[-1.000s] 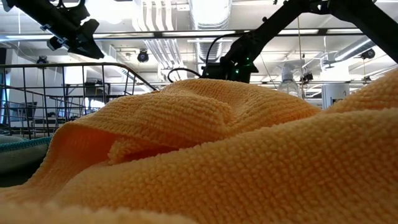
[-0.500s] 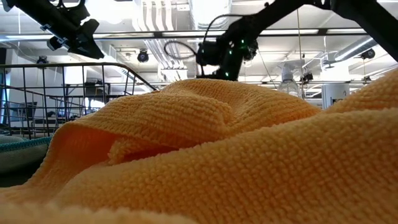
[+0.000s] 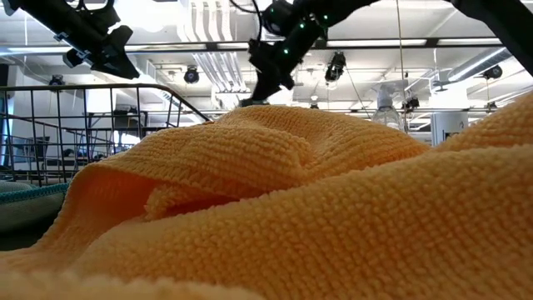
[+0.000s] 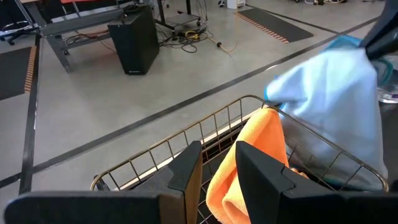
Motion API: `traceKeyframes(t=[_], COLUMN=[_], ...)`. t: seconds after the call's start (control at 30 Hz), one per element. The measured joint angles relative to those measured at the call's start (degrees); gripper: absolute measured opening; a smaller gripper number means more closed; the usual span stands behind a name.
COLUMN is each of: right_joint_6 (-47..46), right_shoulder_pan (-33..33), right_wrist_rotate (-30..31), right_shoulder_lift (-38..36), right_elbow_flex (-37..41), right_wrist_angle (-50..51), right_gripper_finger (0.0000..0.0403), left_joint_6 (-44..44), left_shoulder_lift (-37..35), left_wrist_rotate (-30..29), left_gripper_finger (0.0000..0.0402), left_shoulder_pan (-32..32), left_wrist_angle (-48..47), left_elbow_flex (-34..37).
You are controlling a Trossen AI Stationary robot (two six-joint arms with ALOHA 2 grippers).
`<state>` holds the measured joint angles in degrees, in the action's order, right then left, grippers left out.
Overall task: Sort microfiber towel by color & place in baskets
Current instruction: Put the blue towel into the bottom wire basket
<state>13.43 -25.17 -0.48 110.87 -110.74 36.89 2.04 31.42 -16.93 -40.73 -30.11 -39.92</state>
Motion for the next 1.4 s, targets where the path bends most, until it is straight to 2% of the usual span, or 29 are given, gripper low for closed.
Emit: traceKeyframes(t=[0.07, 0.53, 0.87, 1.03, 1.4], right_joint_6=[0.02, -2.53, 1.76, 2.03, -7.27], right_shoulder_pan=[0.49, 6.61, 12.47, 14.55, 14.84], right_wrist_rotate=[-1.17, -20.87, -21.63, -21.78, -21.63], right_shoulder_lift=[0.06, 0.08, 0.13, 0.13, 0.13], right_elbow_flex=[-1.31, -6.28, -9.87, -10.10, -10.08], right_wrist_angle=[-0.73, -9.11, -12.91, -20.08, -26.95], right_gripper_finger=[0.0012, 0.0013, 0.0013, 0.0013, 0.0013], left_joint_6=[0.00, 0.00, 0.02, 0.02, 0.02], left_shoulder_lift=[0.00, 0.00, 0.00, 0.00, 0.00], left_wrist_rotate=[0.00, 0.00, 0.00, -0.02, -0.02], left_gripper_finger=[0.0084, 0.0084, 0.0084, 0.0084, 0.0084], left_shoulder_pan=[0.00, 0.02, 0.02, 0.02, 0.01], left_wrist_angle=[0.00, 0.02, 0.03, 0.03, 0.02], left_elbow_flex=[0.00, 0.00, 0.00, 0.00, 0.00])
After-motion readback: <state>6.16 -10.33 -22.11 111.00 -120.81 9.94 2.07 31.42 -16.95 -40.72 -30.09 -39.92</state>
